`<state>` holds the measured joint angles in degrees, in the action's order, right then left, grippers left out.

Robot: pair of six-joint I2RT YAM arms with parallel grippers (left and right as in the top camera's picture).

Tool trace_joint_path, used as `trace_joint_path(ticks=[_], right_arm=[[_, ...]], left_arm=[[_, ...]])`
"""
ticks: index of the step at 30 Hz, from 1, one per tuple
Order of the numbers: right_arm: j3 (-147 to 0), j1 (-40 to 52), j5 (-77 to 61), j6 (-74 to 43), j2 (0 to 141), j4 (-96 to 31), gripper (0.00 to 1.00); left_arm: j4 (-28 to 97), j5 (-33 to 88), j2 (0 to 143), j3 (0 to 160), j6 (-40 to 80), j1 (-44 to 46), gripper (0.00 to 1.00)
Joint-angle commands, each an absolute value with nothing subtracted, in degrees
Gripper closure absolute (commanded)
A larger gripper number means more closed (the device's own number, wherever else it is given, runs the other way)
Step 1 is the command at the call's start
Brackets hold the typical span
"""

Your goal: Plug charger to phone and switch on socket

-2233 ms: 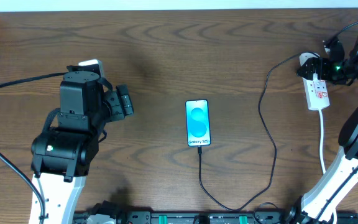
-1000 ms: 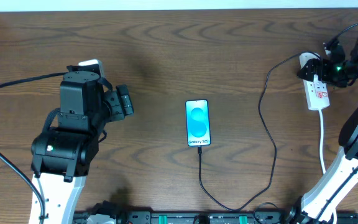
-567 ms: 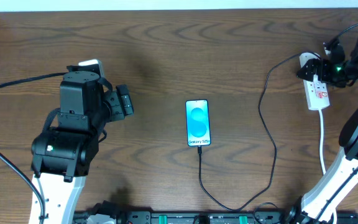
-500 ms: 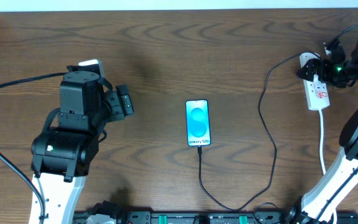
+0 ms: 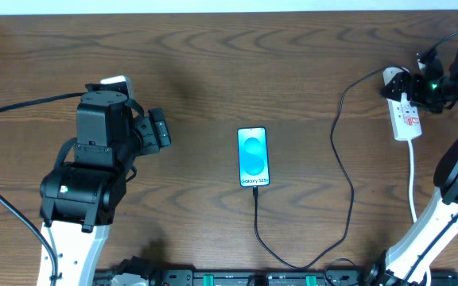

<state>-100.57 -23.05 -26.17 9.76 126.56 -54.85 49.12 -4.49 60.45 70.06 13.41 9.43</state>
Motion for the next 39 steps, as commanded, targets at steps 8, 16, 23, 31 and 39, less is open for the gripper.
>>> trace_joint_path(ticks=[8, 16, 23, 31, 39], right_arm=[[-103.1, -23.9, -8.4, -3.8, 114.3, -59.0, 0.01], [-103.1, -23.1, -8.5, -3.9, 99.2, -63.2, 0.01], [-103.1, -22.3, -10.7, -3.8, 89.4, -64.8, 0.01], [-103.1, -22.3, -10.7, -3.8, 86.5, -64.8, 0.01], [-103.1, -22.3, -10.7, -3.8, 86.6, -65.5, 0.01]], left_arm=[[49.3, -5.2, 60.6, 70.5, 12.5, 9.3, 0.09], [49.3, -5.2, 60.6, 70.5, 12.5, 9.3, 0.09], [49.3, -5.2, 60.6, 70.5, 12.5, 9.3, 0.09], [49.3, -5.2, 60.6, 70.5, 12.5, 9.3, 0.09], [49.3, -5.2, 60.6, 70.5, 12.5, 9.3, 0.09]])
